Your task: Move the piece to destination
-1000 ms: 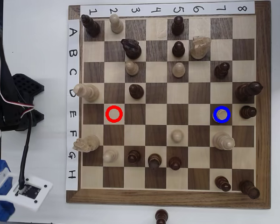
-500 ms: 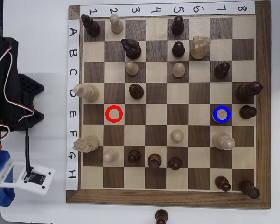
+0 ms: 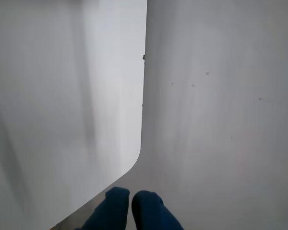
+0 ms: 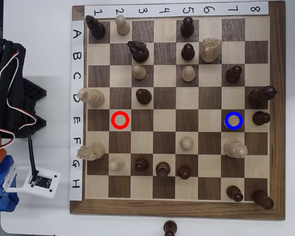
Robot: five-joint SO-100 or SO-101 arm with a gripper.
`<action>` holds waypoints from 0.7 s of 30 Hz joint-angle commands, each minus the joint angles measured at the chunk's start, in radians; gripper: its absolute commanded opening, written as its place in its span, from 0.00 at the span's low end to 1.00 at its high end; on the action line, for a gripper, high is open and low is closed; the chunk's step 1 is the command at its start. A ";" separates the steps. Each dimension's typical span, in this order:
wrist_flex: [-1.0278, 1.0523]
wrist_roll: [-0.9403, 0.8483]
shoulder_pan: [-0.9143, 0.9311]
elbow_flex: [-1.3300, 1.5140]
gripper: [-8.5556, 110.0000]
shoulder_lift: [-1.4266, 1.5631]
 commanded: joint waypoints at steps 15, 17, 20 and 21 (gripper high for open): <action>0.069 -0.011 0.037 0.000 0.07 0.058; 0.133 -0.031 0.049 -0.018 0.07 0.058; 0.201 -0.081 0.067 -0.037 0.07 0.058; 0.221 -0.107 0.080 -0.043 0.07 0.058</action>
